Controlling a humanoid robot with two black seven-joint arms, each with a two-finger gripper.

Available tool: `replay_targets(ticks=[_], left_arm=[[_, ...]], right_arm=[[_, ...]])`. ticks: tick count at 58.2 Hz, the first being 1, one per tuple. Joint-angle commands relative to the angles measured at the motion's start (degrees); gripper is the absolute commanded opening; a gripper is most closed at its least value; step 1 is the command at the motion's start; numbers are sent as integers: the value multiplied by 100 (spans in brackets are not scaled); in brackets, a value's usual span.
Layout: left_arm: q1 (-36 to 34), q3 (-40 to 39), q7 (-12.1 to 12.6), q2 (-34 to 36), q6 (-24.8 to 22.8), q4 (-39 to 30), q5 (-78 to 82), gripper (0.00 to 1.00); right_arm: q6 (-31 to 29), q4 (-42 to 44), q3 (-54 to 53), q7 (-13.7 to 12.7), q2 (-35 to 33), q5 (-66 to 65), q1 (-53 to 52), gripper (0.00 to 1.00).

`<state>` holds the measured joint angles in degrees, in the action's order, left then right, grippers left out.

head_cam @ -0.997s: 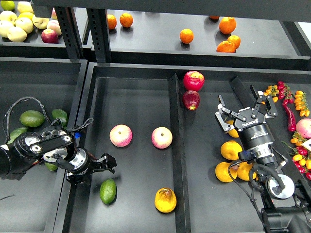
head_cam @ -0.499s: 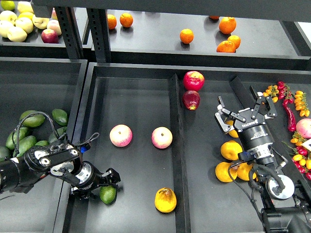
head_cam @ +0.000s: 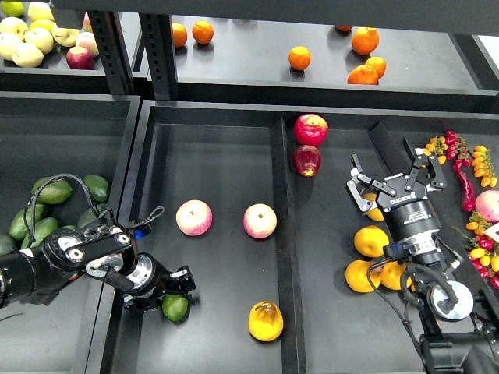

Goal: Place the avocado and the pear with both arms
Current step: 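Lower the left gripper and grasp the small green avocado, then carry the avocado into the bin of avocados and release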

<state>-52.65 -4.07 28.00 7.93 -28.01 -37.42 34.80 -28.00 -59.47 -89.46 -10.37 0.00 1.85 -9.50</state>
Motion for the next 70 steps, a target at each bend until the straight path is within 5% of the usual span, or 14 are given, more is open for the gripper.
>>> replay_targets(ticks=[1, 15, 31, 57, 70], left_arm=[[-325, -41, 0, 287, 1, -125, -131, 54], [-773, -41, 0, 1491, 1, -380, -623, 54], [-475, -6, 0, 2801, 1, -504, -808, 54], [352, -147, 0, 2635, 1, 59, -843, 60], [404, -199, 0, 2274, 1, 305, -834, 78]], right_arm=[[0, 32, 8, 0, 0, 0, -8, 99], [0, 32, -1, -9, 0, 0, 1, 99], [0, 32, -1, -9, 0, 0, -8, 99], [0, 15, -1, -18, 0, 0, -8, 99], [0, 6, -1, -18, 0, 0, -8, 99]])
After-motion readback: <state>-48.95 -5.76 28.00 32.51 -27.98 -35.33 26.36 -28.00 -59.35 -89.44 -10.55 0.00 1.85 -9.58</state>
